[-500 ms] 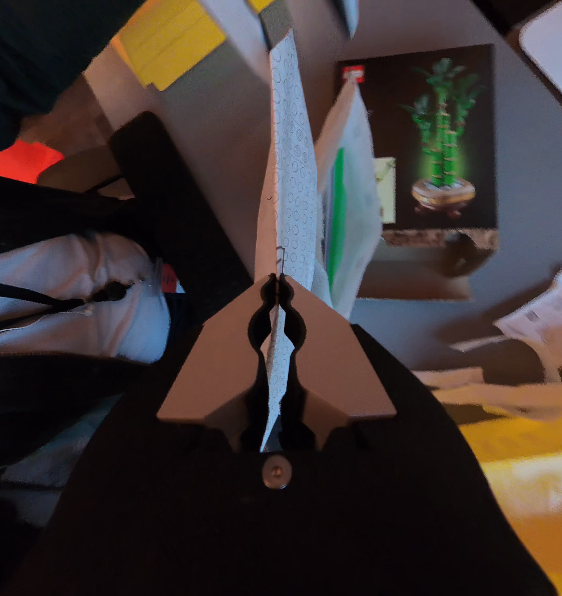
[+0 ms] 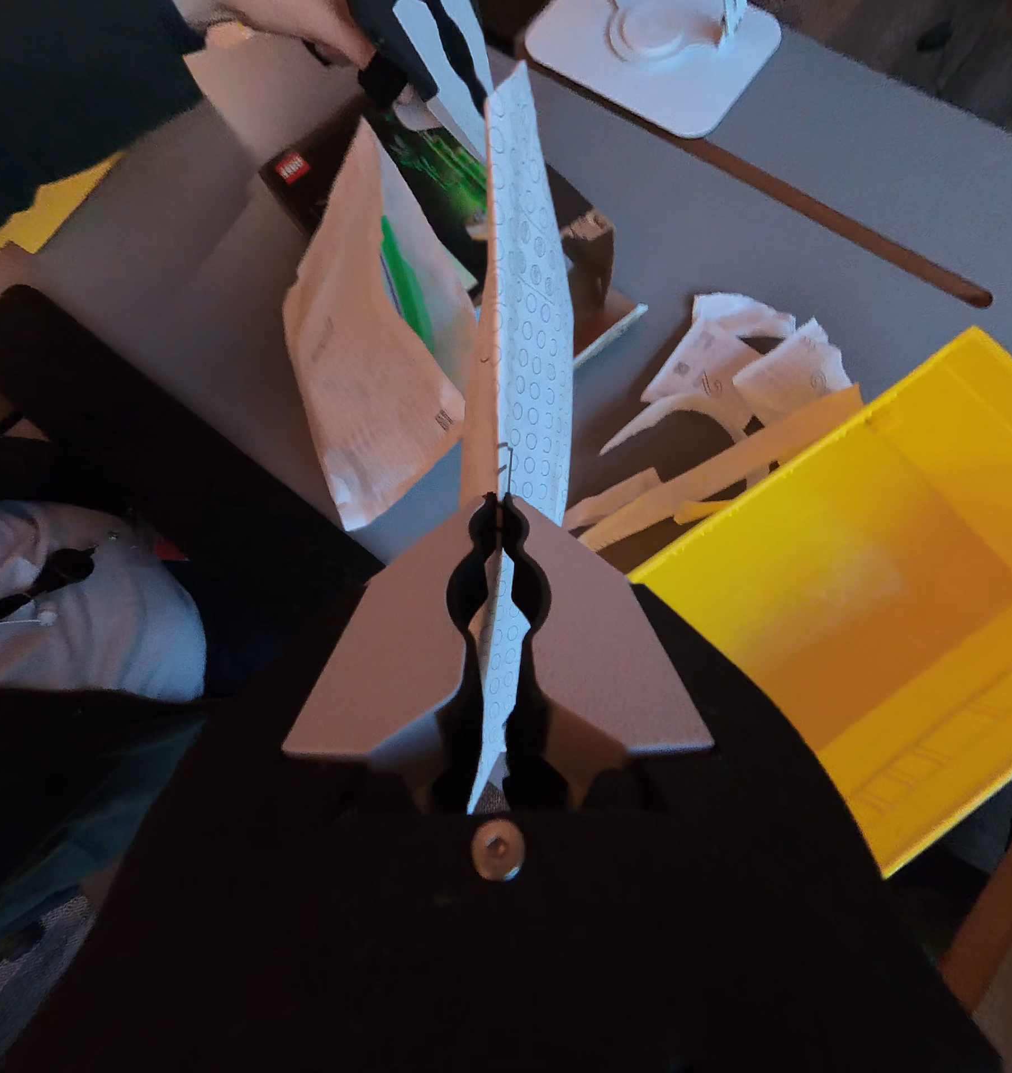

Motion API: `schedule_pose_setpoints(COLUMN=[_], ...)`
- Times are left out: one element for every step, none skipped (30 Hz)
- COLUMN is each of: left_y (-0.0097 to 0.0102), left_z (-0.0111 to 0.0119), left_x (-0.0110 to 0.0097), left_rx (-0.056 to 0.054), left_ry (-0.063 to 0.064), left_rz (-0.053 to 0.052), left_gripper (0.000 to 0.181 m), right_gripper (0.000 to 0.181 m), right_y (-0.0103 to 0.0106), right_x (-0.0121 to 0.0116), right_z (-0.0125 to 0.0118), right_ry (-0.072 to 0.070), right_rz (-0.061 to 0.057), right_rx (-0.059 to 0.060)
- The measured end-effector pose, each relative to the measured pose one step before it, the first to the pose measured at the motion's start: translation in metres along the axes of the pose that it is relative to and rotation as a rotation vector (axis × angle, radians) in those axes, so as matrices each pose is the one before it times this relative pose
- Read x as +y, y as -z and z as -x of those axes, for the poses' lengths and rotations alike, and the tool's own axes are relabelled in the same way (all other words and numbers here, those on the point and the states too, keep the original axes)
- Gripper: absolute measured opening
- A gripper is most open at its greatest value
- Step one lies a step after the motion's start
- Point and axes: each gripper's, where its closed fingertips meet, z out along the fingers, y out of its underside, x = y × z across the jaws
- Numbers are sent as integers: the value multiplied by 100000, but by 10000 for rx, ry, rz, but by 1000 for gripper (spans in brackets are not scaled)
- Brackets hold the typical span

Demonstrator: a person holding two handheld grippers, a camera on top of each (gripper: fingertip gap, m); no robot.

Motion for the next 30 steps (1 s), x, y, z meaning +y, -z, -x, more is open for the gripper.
schedule_pose_setpoints(left_y=[-1050,-970,-843,-750,-713,-715,-720,-672,-613,-568,-400,-178,-95,-167,-177,-110,-152,-226,-191,-168,-150,-185,-205,-200,-206,-304,-374,-331,-193,42], left_z=[-139,-192,-319,-241,148,71,-246,-142,-145,-290,-163,-37,124,208,135,284,274,24,52,124,183,266,417,687,899,695,441,486,692,809], left_x=[-430,-728,-934,-854,-602,-536,-451,-176,223,502,242,42,390,787,909,1125,1227,917,551,585,816,907,912,895,795,767,831,770,589,566], left_rx=[-37,-134,-159,-228,-391,-265,-63,-212,-291,-230,-321,-459,-569,-605,-536,-597,-563,-366,-318,-291,-236,-215,-245,-352,-428,-242,9,69,15,33], left_ry=[-325,-363,-385,-236,204,670,799,679,515,413,237,-7,-160,-206,-213,-232,-243,-217,-179,-97,-35,-87,-140,-148,-123,-71,48,127,162,219], left_rz=[217,93,4,43,206,282,303,363,486,588,351,131,361,625,697,749,739,549,340,313,438,527,500,455,373,262,232,159,-28,-179], left_gripper=[4,6,8,11,12,11,24,43,68,81,87,87,87,89,90,85,81,82,81,76,71,64,52,35,24,21,20,19,18,17], right_gripper=[0,0,0,0,0,0,0,0,0,0,0,0,0,0,0,0,0,0,0,0,0,0,0,0,0,0,0,0,0,0], right_y=[-456,-445,-418,-375,-346,-308,-265,-224,-171,-123,-98,-64,-31,-18,9,42,65,61,56,50,29,20,21,4,32,72,100,143,169,203], right_x=[505,358,249,168,147,114,106,109,111,112,143,172,146,129,98,94,66,52,33,39,34,39,40,21,-14,-33,-48,-54,-62,-82], right_z=[-542,-504,-404,-318,-271,-205,-157,-149,-131,-120,-102,-94,-131,-72,-31,-28,32,80,102,127,165,218,231,284,346,361,391,385,361,330], right_ry=[-66,-93,-56,-65,-72,-30,-29,-44,-12,26,20,-11,-3,7,-5,-12,-4,16,26,23,31,50,62,54,48,58,73,58,61,65], right_rz=[116,50,-14,-55,-60,-68,-62,-58,-62,-61,-56,-34,-38,-47,-50,-43,-46,-55,-45,-38,-30,-11,-2,-11,-25,-33,-37,-36,-39,-44], right_rx=[56,54,23,-24,-62,-73,-86,-63,-48,-31,-34,-45,-12,-36,-49,-38,-46,-46,-36,-24,-20,-17,4,-8,-24,-14,-19,-10,7,17])
